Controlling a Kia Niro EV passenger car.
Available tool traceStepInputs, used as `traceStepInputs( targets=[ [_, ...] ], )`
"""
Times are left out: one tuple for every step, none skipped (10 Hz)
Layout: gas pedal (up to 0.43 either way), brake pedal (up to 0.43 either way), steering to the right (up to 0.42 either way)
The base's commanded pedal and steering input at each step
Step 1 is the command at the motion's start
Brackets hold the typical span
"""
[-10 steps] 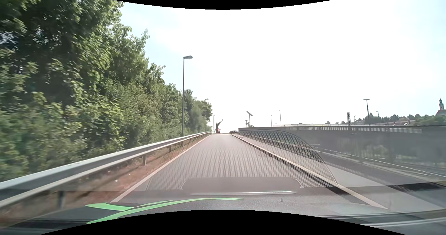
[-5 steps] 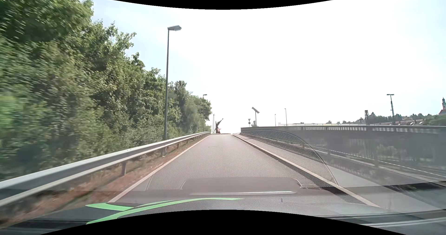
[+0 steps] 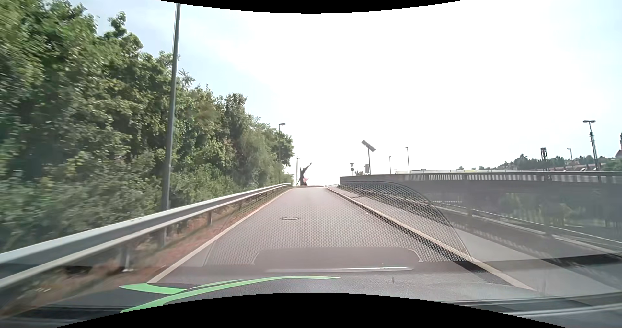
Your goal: Follow the waypoints while adhering to traffic rules and regulations
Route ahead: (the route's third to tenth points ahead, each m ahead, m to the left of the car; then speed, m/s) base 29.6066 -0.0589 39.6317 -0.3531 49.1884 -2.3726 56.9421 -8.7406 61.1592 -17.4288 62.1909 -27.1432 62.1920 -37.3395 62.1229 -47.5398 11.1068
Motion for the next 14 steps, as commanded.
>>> traceStepInputs(
  targets=[
    [0.138, 0.000, -0.004],
    [0.130, 0.000, -0.004],
    [0.118, 0.000, -0.004],
    [0.087, 0.000, -0.004],
    [0.079, 0.000, -0.004],
    [0.079, 0.000, -0.003],
    [0.079, 0.000, -0.003],
    [0.079, 0.000, -0.003],
    [0.067, 0.000, -0.002],
    [0.067, 0.000, -0.003],
    [0.059, 0.000, -0.002],
    [0.008, 0.000, -0.002],
    [0.000, 0.000, -0.002],
    [0.000, 0.000, -0.002]
  ],
)
